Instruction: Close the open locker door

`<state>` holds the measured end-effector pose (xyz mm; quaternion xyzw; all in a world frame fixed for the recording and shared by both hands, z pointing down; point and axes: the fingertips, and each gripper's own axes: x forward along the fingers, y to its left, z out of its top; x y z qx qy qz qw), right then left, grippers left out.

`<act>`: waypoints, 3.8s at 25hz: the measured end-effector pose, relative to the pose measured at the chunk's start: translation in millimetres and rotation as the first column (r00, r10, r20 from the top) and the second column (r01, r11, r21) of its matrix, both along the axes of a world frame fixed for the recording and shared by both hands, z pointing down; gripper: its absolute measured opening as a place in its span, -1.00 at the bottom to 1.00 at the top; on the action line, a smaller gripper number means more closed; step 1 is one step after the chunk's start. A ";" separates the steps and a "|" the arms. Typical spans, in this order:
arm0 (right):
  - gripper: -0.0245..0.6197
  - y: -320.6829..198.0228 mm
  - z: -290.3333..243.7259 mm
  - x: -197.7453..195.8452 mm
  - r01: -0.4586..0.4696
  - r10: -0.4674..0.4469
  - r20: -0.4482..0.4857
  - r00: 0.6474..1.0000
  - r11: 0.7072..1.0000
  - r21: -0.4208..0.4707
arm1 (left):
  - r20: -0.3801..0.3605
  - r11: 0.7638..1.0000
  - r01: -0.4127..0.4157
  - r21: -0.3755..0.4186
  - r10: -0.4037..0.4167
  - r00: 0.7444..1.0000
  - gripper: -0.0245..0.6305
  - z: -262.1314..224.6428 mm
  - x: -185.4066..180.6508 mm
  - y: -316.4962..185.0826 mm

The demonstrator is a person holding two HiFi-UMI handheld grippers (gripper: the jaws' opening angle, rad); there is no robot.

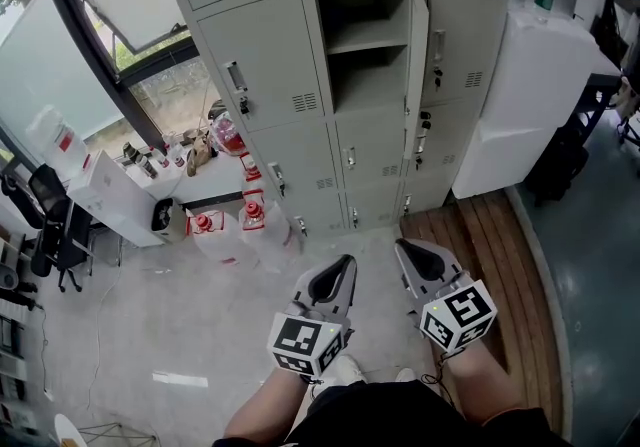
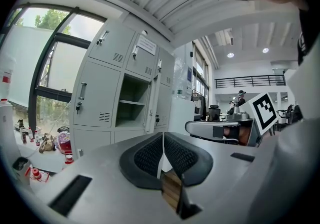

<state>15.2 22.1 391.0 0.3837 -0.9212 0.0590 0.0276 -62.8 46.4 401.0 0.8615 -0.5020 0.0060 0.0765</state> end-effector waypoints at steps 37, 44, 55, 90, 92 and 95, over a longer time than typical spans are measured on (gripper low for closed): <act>-0.76 -52.7 0.5 -57.1 -0.028 0.028 -0.015 0.999 1.000 0.002 | -0.010 0.999 -0.037 0.021 0.038 0.999 -0.86 1.9 -53.2 -54.8; -0.76 -88.9 -1.9 -35.6 -0.020 0.020 -0.011 1.000 1.000 0.000 | -0.007 1.000 -0.022 0.017 0.023 1.000 -0.86 -0.2 -33.8 -87.1; -0.76 -150.8 -9.3 -0.3 -0.036 0.037 -0.011 0.999 0.999 0.019 | -0.004 0.999 -0.039 0.016 0.039 0.999 -0.86 -1.6 1.8 -142.5; -0.19 -299.3 -34.3 65.2 -0.048 0.046 0.041 0.998 0.998 0.042 | 0.003 1.000 0.003 0.011 -0.003 1.000 -0.86 -2.2 53.1 -241.0; -0.15 -303.1 -36.0 62.2 -0.028 0.027 0.039 0.999 0.999 0.044 | 0.006 1.000 0.015 0.013 -0.015 1.000 -0.86 -3.3 52.0 -242.8; -0.11 -307.5 -37.0 58.5 -0.006 0.004 0.034 0.999 0.999 0.046 | 0.006 0.999 0.032 0.015 -0.032 0.999 -0.86 -4.4 51.8 -245.1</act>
